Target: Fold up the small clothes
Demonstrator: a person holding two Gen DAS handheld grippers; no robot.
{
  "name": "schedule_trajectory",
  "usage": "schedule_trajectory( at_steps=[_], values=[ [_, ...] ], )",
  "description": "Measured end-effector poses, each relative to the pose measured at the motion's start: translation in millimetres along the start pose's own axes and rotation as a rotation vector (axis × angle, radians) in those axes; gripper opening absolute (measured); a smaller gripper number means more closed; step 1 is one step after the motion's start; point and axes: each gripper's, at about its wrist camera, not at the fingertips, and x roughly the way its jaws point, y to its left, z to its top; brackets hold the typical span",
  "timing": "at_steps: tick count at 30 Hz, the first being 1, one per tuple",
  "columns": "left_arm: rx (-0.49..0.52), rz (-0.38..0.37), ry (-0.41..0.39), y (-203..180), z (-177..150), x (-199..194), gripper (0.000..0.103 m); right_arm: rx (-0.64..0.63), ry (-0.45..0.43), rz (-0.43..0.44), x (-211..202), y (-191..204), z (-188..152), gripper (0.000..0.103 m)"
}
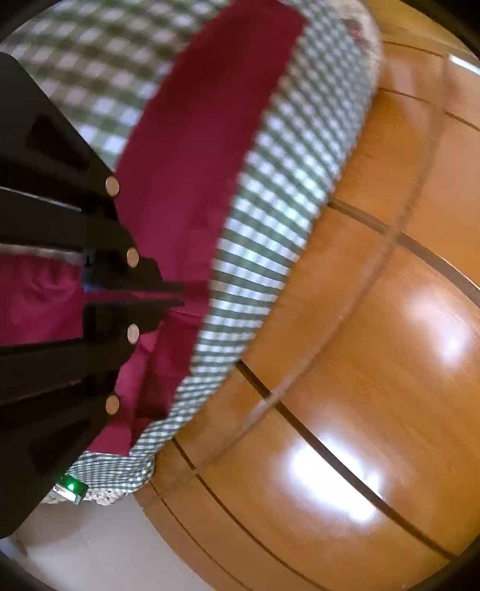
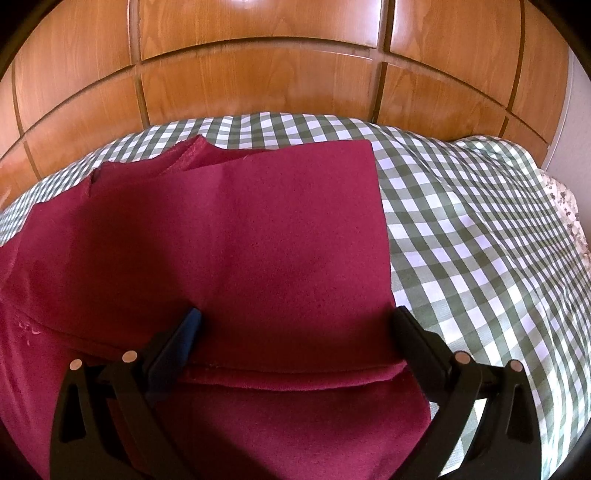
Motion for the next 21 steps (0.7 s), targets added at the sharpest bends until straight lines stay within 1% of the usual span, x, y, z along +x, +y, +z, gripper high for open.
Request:
schedule_trajectory(
  at_steps=[1, 2, 3, 6, 8, 10, 12, 14, 16, 19, 20, 21],
  values=[
    [-0.027, 0.003, 0.003, 5, -3, 1, 0.029, 0.002, 0.000, 0.002, 0, 0, 0, 0.101],
    [-0.053, 0.014, -0.001, 13, -7, -1, 0.052, 0.003, -0.001, 0.004, 0, 0, 0, 0.101],
    [-0.097, 0.047, -0.024, 29, -11, -7, 0.060, 0.005, -0.001, 0.004, 0, 0, 0, 0.101],
    [-0.168, 0.121, -0.064, 66, -7, -20, 0.060, 0.004, -0.002, 0.003, -1, 0, 0, 0.101],
    [-0.246, 0.190, -0.100, 101, 0, -31, 0.060, 0.004, -0.002, 0.001, -1, 0, 0, 0.101],
    [-0.353, 0.273, -0.154, 146, 9, -49, 0.060, 0.003, -0.002, -0.001, -2, 0, 0, 0.101],
    [-0.462, 0.331, -0.190, 192, 18, -63, 0.060, 0.001, -0.002, -0.003, -2, 0, 0, 0.101],
    [-0.540, 0.369, -0.200, 226, 25, -69, 0.060, -0.002, -0.002, -0.007, -2, 1, 0, 0.101],
    [-0.594, 0.360, -0.201, 255, 32, -70, 0.059, -0.003, -0.002, -0.009, -1, 1, 0, 0.101],
    [-0.606, 0.359, -0.210, 271, 46, -66, 0.058, -0.005, -0.001, -0.013, -1, 2, 0, 0.101],
    [-0.595, 0.371, -0.209, 273, 53, -63, 0.054, -0.006, 0.000, -0.015, -1, 3, 0, 0.101],
    [-0.586, 0.382, -0.205, 273, 56, -62, 0.041, -0.007, 0.000, -0.016, -1, 3, 0, 0.101]
  ],
)
